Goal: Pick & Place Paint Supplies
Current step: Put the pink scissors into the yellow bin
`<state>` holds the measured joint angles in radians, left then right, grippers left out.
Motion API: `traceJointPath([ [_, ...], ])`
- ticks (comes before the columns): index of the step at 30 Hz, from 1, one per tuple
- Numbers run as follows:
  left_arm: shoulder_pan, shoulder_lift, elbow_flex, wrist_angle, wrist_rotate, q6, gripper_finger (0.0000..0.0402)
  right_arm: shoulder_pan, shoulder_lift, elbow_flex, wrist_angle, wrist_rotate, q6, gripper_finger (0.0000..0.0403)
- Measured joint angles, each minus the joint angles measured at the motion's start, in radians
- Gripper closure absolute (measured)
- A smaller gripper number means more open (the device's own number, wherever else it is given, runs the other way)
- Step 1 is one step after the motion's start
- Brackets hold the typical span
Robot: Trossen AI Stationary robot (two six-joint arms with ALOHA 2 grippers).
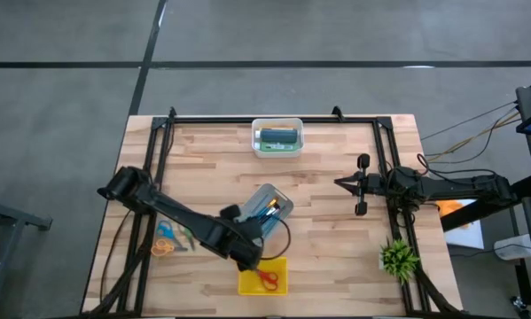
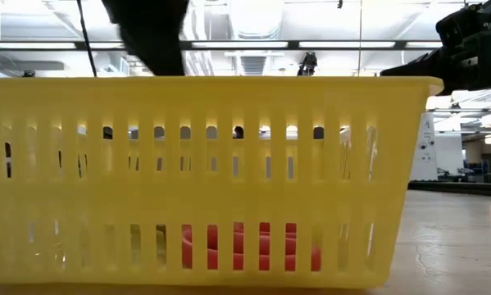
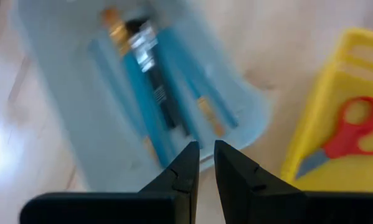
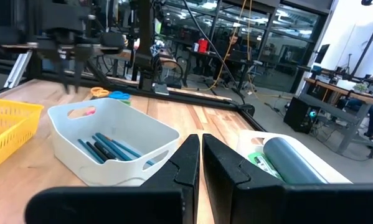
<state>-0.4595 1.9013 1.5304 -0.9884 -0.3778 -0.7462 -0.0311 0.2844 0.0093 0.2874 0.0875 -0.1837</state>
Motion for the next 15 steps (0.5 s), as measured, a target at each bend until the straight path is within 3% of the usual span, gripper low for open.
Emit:
traceJointPath([
  [15,0.011,-0.186,-0.332,0.029,-0.011,-0.634,0.0348,0.0,0.0,0.0,0.0,0.0,0.0,0.0388],
])
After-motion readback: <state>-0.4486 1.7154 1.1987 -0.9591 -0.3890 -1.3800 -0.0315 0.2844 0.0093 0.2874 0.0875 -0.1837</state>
